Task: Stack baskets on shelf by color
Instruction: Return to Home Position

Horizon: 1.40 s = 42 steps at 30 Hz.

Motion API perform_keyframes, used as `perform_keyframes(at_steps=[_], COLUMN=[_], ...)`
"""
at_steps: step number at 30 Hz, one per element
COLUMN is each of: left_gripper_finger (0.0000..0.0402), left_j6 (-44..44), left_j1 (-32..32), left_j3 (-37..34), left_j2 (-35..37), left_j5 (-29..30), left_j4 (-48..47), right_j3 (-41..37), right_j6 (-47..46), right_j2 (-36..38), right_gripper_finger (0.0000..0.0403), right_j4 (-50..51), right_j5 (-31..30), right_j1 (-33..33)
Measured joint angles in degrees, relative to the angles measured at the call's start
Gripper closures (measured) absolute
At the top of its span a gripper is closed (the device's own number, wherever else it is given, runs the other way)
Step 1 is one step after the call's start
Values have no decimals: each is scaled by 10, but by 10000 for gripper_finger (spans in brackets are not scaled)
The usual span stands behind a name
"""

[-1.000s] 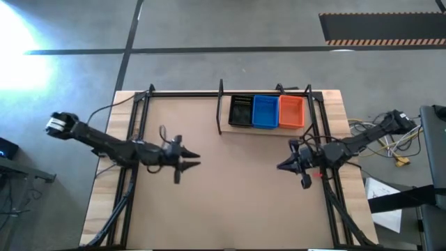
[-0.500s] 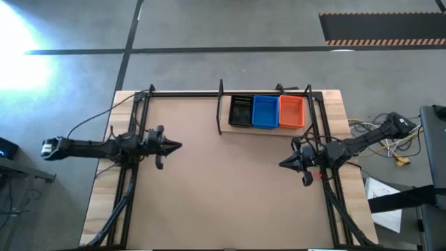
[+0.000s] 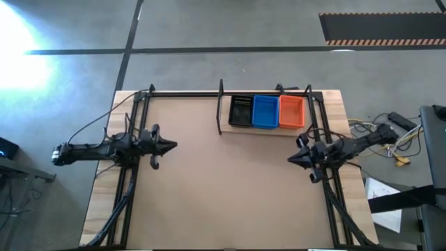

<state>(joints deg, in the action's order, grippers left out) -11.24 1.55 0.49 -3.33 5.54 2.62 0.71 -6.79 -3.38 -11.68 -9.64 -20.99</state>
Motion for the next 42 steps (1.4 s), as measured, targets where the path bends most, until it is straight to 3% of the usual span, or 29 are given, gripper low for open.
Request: perform_keyframes(at_steps=[2, 11, 18, 29, 33, 37, 42], left_gripper_finger=[396, 396, 396, 396, 396, 396, 396], left_j6=[-1, 2, 31, 42, 45, 46, 43], left_j1=[0, 0, -1, -1, -1, -1, -1], left_j3=[0, -1, -1, -2, -2, -2, -2], left_j2=[1, 8, 9, 14, 10, 3, -5], left_j5=[-1, -12, -56, -60, -60, -60, -59], left_j4=[-7, -8, -12, -15, -15, -15, -15], right_j3=[0, 0, 1, 1, 0, 0, -1], right_j6=[4, 5, 21, 2, 13, 32, 34], right_j2=[33, 33, 34, 34, 34, 34, 34], right_gripper_finger=[394, 394, 394, 394, 394, 394, 394], right_j4=[39, 81, 88, 111, 99, 95, 104], right_j5=[-7, -84, -93, 137, 206, 211, 115], right_j1=[0, 8, 71, 258, 286, 285, 285])
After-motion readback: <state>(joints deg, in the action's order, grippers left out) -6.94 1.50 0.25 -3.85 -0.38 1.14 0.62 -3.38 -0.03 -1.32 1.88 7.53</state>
